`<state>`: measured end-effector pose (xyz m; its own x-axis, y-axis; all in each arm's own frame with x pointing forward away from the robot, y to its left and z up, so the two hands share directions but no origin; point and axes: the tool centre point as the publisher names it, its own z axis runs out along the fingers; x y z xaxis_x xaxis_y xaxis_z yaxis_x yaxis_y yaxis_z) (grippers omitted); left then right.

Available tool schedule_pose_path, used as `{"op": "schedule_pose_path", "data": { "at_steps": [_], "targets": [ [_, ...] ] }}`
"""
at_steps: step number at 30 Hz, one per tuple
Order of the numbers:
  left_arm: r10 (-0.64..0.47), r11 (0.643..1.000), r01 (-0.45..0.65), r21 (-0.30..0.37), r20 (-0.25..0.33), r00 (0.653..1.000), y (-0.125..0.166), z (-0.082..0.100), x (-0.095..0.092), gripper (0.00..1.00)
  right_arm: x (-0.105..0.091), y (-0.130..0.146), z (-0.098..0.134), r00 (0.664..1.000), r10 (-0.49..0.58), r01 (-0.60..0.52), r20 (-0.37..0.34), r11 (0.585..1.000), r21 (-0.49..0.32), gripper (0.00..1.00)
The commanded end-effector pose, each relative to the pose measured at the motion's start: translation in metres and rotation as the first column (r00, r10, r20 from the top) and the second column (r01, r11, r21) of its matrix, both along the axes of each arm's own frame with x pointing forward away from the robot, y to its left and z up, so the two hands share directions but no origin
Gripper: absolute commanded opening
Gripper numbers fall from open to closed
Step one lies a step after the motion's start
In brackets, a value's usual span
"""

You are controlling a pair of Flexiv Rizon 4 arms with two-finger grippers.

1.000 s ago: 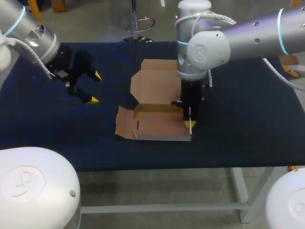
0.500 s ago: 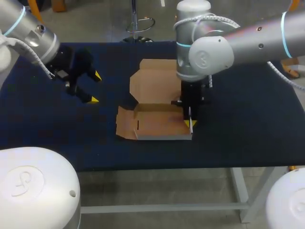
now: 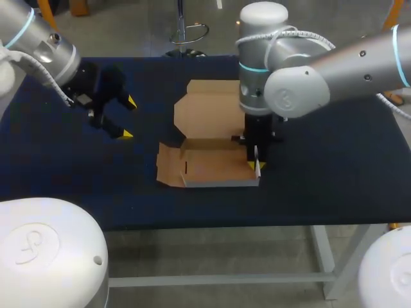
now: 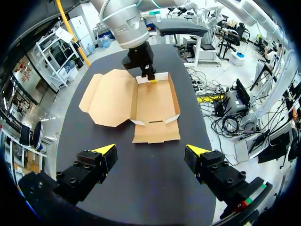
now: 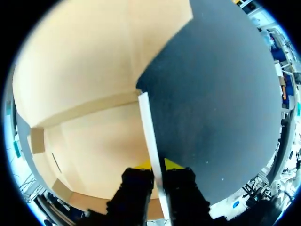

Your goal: Assemble the packaging by folding the flat box into shape, placing the metal phone stand inside, and closing the box properly

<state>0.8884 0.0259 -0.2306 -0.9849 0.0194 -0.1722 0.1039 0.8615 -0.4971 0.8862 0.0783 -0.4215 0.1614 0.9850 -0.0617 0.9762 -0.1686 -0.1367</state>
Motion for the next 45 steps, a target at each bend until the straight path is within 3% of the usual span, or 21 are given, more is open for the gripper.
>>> {"op": "schedule_pose_path", "data": {
  "at_steps": [1,11,26,31,34,45],
  "targets": [
    [0.001,1.000,-0.001,0.005,-0.002,1.000,-0.0002,0.0009,-0.0001,1.00,-0.0053,-0.0036,-0.0007,0.997,-0.002,0.002,0.071,1.000,-0.002,0.10],
    [0.001,1.000,-0.001,0.005,-0.002,1.000,-0.0002,0.0009,-0.0001,1.00,-0.0037,-0.0030,0.0000,0.987,0.009,-0.007,0.160,1.000,-0.011,0.14],
    [0.001,1.000,-0.001,0.005,-0.002,1.000,-0.0002,0.0009,-0.0001,1.00,-0.0040,-0.0039,0.0019,0.976,-0.015,0.016,0.218,1.000,-0.005,0.15],
    [0.001,1.000,-0.001,0.005,-0.002,1.000,-0.0002,0.0009,-0.0001,1.00,-0.0034,-0.0055,0.0018,0.974,-0.011,0.007,0.225,1.000,0.018,0.12],
    [0.001,1.000,-0.001,0.005,-0.002,1.000,-0.0002,0.0009,-0.0001,1.00,-0.0018,-0.0060,0.0009,0.977,0.006,-0.015,0.215,0.999,0.039,0.00],
    [0.001,1.000,-0.001,0.005,-0.002,1.000,-0.0002,0.0009,-0.0001,1.00,-0.0011,0.0026,-0.0031,0.970,0.130,-0.137,0.207,0.990,0.018,0.00]
  ]
}}
